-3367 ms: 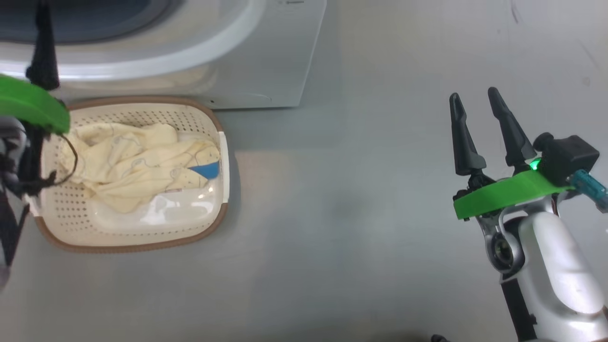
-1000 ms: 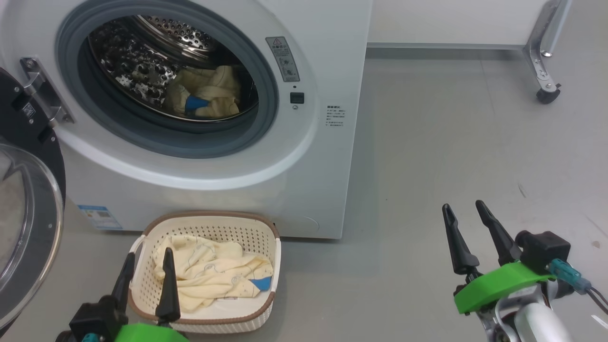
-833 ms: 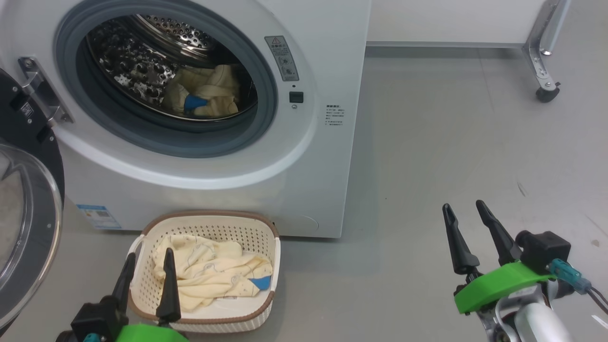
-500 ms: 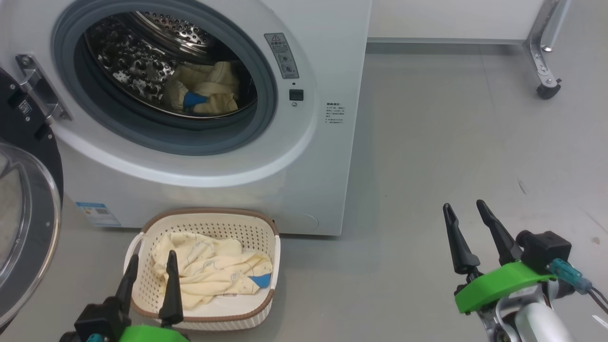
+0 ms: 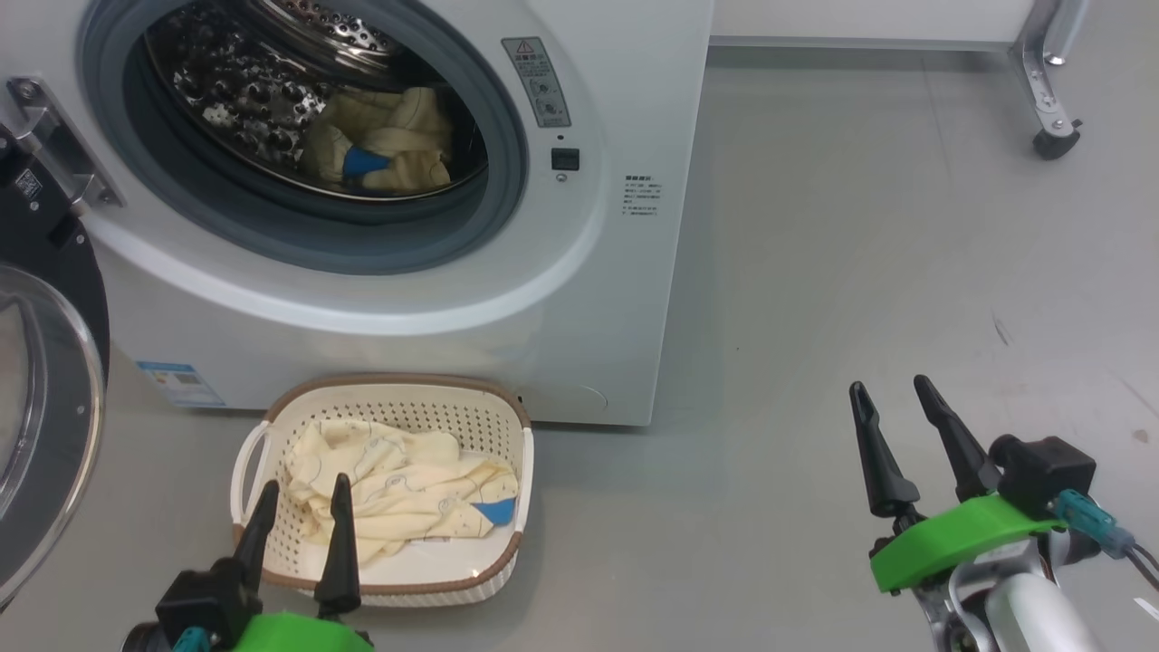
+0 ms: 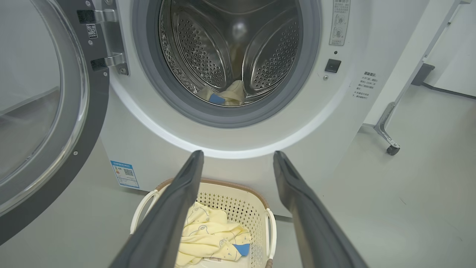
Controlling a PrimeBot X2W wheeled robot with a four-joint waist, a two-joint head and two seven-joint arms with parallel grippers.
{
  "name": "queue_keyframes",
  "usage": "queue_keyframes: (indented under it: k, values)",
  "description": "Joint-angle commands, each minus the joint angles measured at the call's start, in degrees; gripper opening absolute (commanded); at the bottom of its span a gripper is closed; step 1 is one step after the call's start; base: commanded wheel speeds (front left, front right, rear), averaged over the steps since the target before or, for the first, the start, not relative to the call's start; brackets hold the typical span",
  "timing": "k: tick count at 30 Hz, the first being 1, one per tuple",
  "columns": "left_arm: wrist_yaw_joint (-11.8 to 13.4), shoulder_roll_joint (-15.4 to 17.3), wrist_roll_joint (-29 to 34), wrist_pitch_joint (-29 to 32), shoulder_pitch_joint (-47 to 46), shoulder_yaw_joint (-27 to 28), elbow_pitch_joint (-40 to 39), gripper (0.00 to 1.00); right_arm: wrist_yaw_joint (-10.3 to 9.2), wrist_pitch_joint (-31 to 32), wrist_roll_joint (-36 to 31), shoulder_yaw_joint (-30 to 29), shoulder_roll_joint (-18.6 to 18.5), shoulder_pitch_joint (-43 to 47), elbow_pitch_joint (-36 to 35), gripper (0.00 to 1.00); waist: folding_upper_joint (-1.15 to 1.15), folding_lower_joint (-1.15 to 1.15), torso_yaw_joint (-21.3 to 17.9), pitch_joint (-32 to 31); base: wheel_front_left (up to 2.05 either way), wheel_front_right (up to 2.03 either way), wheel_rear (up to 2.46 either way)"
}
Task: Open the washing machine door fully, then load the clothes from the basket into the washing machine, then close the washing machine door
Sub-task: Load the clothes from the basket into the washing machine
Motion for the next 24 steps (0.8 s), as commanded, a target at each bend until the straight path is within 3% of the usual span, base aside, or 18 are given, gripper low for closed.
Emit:
queue_keyframes:
  k: [1, 14, 24]
  values:
    - [-0.2, 1.12, -0.34, -0.56, -3.08, 1.76, -1.5, 1.0, 0.2, -0.55, -0.43, 0.77, -0.11, -2.6, -2.01, 1.0, 0.0, 0.0, -0.03, 0.6, 0.0, 0.0, 0.0]
    - [-0.21, 2.76, -0.83, -0.56, -8.76, -0.97, 0.91, 1.0, 0.2, -0.55, -1.27, -0.06, 0.04, -5.37, -2.96, 1.0, 0.0, 0.0, -0.78, 10.76, 0.0, 0.0, 0.0]
    - [-0.21, 5.74, -1.33, -0.56, -18.89, -6.0, 7.42, 1.0, 0.2, -0.55, -2.45, 0.1, -0.4, -9.56, -4.04, 1.0, 0.0, 0.0, -2.26, 22.74, 0.0, 0.0, 0.0]
